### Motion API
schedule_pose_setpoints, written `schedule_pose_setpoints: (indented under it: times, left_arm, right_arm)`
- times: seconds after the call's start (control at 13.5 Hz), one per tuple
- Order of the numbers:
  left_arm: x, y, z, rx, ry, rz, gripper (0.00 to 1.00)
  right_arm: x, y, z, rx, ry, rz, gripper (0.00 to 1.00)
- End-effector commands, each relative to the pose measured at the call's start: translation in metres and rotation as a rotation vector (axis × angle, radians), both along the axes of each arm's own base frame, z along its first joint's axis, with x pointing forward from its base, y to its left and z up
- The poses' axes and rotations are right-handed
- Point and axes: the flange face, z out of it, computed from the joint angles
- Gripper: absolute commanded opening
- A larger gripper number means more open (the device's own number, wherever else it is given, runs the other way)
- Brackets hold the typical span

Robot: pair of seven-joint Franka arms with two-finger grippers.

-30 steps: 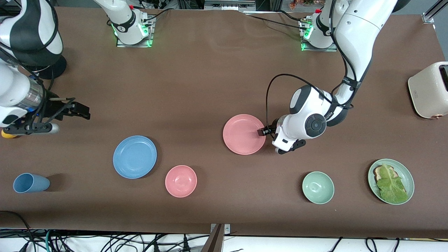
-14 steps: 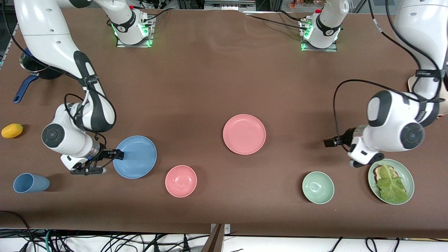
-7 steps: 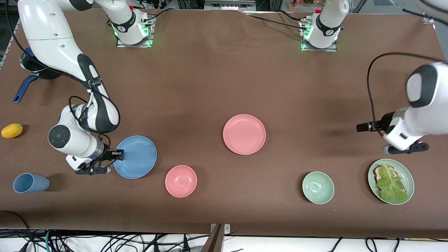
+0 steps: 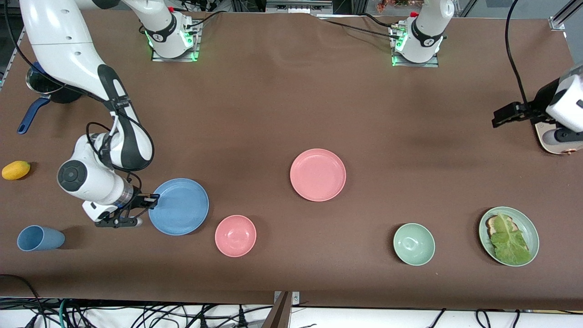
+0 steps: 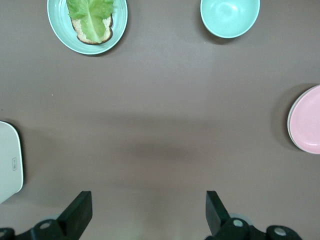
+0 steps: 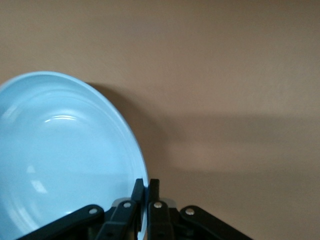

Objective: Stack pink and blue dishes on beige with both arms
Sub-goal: 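Carry the blue plate onto the pink plate with the right gripper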

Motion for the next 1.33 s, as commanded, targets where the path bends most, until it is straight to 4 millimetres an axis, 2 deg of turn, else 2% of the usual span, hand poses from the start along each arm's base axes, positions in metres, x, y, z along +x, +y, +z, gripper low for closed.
schedule_pose_setpoints:
  times: [0.0, 0.22, 0.37, 0.52, 0.67, 0.81, 0.89, 1.11, 1.26]
  left_arm:
    - [-0.009, -0.001, 0.015, -0.026, 0.000, -0.034, 1.00]
    - [-0.010, -0.001, 0.016, -0.016, -0.007, -0.060, 1.00]
    - [-0.007, 0.007, 0.015, -0.021, -0.023, -0.046, 1.00]
    - [-0.006, 0.001, 0.018, -0.026, -0.027, -0.054, 1.00]
    - [-0.006, 0.002, 0.018, -0.026, -0.029, -0.052, 1.00]
    - [-0.006, 0.005, 0.019, -0.024, -0.034, -0.049, 1.00]
    - [-0.006, 0.005, 0.020, -0.025, -0.035, -0.049, 1.00]
    - [-0.003, 0.005, 0.018, -0.022, -0.044, -0.048, 1.00]
    - [-0.003, 0.006, 0.020, -0.026, -0.051, -0.046, 1.00]
  right_arm:
    - [0.011, 0.029, 0.078, 0.015, 0.025, 0.043, 0.00]
    - [0.009, 0.094, 0.123, 0.061, 0.050, 0.072, 0.00]
    - [-0.003, 0.148, 0.128, 0.095, 0.063, 0.010, 0.00]
    - [-0.018, 0.207, 0.125, 0.107, 0.069, -0.063, 0.00]
    - [-0.040, 0.270, 0.121, 0.115, 0.075, -0.132, 0.00]
    - [-0.073, 0.348, 0.100, 0.128, 0.061, -0.225, 0.00]
    - [-0.085, 0.375, 0.086, 0.143, 0.046, -0.263, 0.00]
    - [-0.115, 0.428, 0.059, 0.159, 0.020, -0.332, 0.00]
    - [-0.125, 0.439, 0.050, 0.139, 0.019, -0.325, 0.00]
